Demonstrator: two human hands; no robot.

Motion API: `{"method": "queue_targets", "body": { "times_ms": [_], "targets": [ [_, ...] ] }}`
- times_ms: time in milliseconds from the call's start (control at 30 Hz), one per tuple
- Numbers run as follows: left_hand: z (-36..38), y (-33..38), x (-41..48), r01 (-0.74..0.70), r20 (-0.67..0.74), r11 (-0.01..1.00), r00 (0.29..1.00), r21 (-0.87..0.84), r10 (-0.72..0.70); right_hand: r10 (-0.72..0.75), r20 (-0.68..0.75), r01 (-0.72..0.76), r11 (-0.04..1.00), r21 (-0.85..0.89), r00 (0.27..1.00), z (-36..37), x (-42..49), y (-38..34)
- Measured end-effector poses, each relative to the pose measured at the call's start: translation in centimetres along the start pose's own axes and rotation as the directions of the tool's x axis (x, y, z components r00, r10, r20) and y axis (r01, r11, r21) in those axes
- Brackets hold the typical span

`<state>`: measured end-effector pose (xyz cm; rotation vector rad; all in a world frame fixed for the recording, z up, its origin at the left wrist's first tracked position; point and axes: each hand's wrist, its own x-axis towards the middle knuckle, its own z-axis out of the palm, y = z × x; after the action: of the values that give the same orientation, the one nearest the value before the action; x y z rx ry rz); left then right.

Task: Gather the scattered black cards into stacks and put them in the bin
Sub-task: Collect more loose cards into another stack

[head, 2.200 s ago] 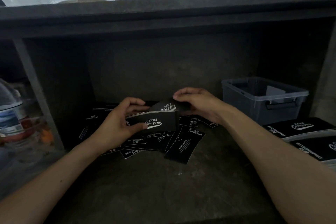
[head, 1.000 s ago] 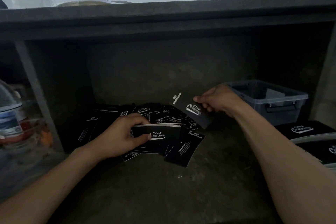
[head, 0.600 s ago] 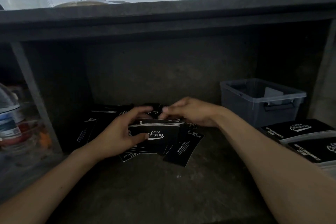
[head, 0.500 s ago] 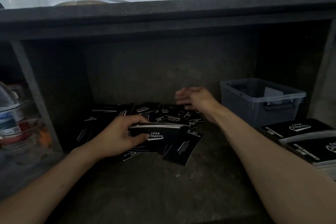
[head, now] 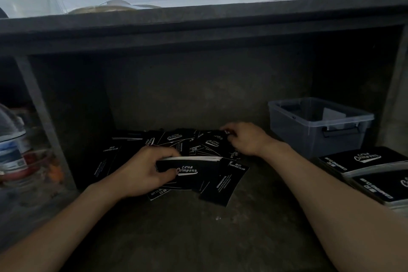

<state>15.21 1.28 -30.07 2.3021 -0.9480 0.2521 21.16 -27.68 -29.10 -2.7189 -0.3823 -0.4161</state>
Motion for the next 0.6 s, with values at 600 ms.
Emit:
{"method": "queue_targets", "body": {
  "times_ms": [600],
  "targets": [
    [0.6, 0.1, 0.0, -0.008, -0.064, 0.999, 0.998, -0.052, 0.004, 0.399, 0.142, -0.417, 0.899, 0.133, 0.906, -2.2, -0.5, 0.2]
  ]
}}
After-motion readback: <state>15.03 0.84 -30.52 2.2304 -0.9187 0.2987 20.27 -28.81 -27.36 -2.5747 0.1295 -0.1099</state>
